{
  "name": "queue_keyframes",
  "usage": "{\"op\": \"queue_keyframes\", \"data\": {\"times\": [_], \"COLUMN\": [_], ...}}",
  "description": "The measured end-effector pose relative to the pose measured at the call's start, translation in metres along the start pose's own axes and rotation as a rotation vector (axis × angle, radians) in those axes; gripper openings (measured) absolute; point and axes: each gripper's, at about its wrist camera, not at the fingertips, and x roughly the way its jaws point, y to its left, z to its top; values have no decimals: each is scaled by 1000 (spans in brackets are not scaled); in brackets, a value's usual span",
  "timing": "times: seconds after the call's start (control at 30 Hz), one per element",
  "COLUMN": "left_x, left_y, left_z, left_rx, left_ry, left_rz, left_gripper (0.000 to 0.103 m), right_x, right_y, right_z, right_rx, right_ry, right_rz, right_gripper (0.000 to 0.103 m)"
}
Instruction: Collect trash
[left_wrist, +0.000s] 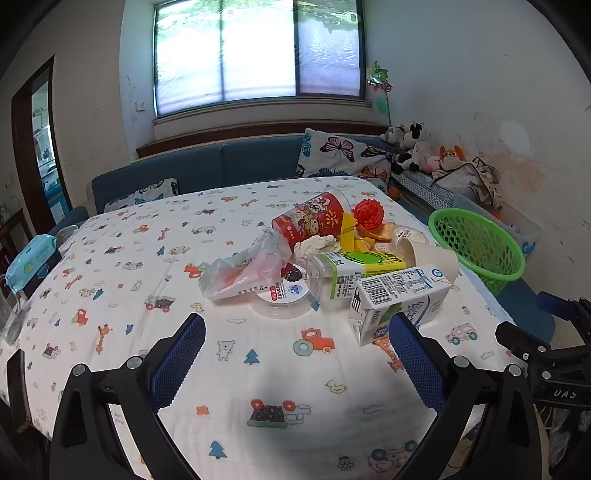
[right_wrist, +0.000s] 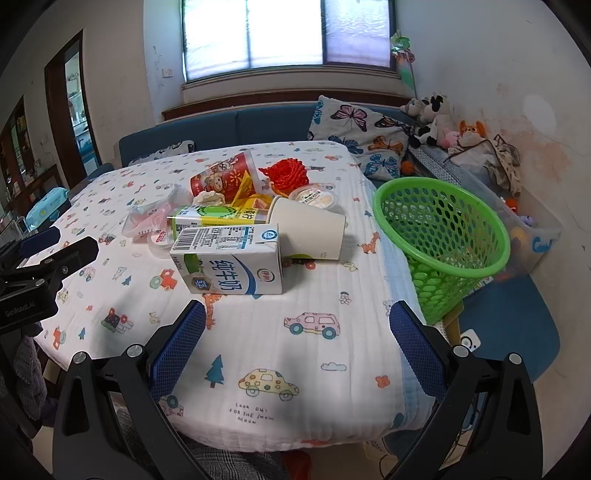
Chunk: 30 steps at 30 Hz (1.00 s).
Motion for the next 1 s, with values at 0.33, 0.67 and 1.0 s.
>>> {"op": "queue_keyframes", "data": {"times": [0.33, 0.67, 1.0], "left_x": [0, 1, 5], "left_y": [-2, -4, -3], "left_z": [1, 3, 5], "left_rx": [5, 4, -3], "left_ry": [-2, -4, 2], "left_rz": [-8, -9, -16], "left_gripper": [97, 97, 96], "right_x": [0, 0, 3], "right_y": [-1, -4, -4], "right_z": [0, 1, 2], "right_rx": [1, 11, 10], "right_ry": [-1, -7, -9], "right_rz": [-1, -6, 10], "right_gripper": [99, 99, 99]}}
